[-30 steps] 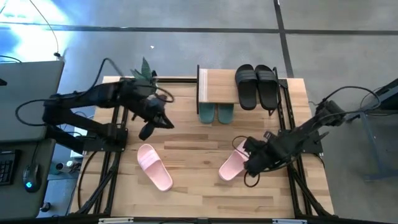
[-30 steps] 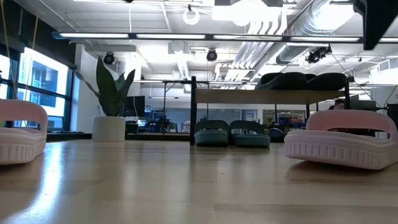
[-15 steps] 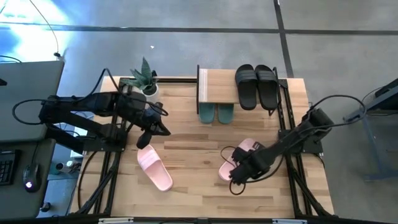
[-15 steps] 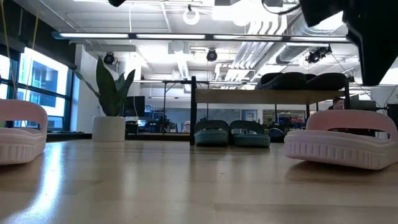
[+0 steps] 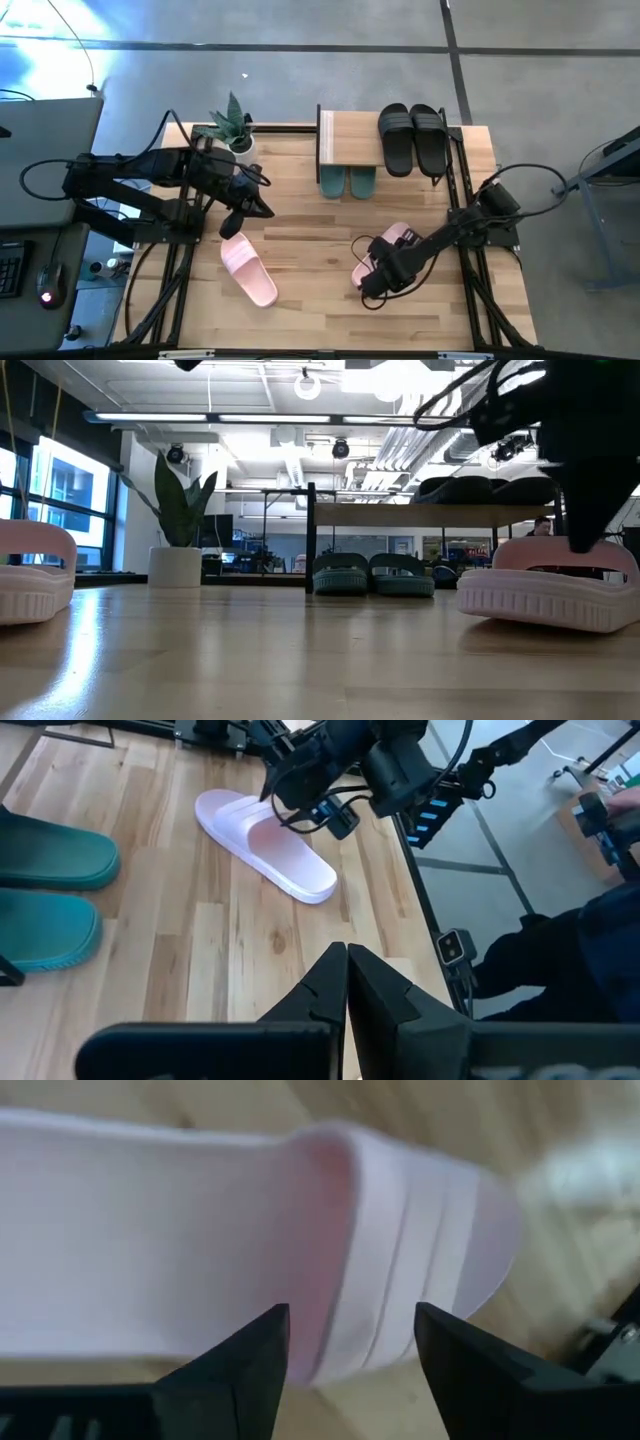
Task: Pick and place slides into the shelf
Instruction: Move the right pink slipper under the shelf
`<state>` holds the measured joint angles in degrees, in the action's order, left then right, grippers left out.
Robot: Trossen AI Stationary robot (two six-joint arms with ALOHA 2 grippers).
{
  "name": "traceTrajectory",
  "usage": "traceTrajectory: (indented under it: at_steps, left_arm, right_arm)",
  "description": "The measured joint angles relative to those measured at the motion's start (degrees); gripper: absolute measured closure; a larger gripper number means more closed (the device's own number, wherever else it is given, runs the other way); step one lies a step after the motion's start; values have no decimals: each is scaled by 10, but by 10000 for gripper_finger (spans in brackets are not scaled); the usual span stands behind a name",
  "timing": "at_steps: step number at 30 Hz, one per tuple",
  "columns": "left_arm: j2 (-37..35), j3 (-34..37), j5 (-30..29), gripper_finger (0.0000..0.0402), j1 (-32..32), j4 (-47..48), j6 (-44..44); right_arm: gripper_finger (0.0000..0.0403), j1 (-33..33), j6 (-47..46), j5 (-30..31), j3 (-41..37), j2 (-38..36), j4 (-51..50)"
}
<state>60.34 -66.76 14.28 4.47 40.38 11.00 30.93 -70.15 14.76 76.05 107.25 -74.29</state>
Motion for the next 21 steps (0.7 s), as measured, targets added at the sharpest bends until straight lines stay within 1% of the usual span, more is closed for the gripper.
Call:
traceTrajectory:
  at_steps: [4, 7, 11, 18, 20, 21]
  left_arm:
    - [0, 0, 0, 401, 0, 1, 0]
    - [0, 0, 0, 401, 0, 1, 0]
    - [0, 0, 0, 401, 0, 2, 0]
    - [0, 0, 0, 401, 0, 3, 0]
    - [0, 0, 0, 401, 0, 3, -1]
    - [0, 0, 0, 401, 0, 3, -1]
  right_arm:
    - [214, -7, 20, 17, 0, 9, -3]
    - [237, -12, 45, 24, 0, 21, -14]
    - [285, -13, 72, 48, 0, 39, -50]
    - [385, -13, 102, 104, 0, 46, -100]
    - [396, -13, 102, 126, 0, 46, -132]
    - [395, -13, 98, 137, 0, 46, -150]
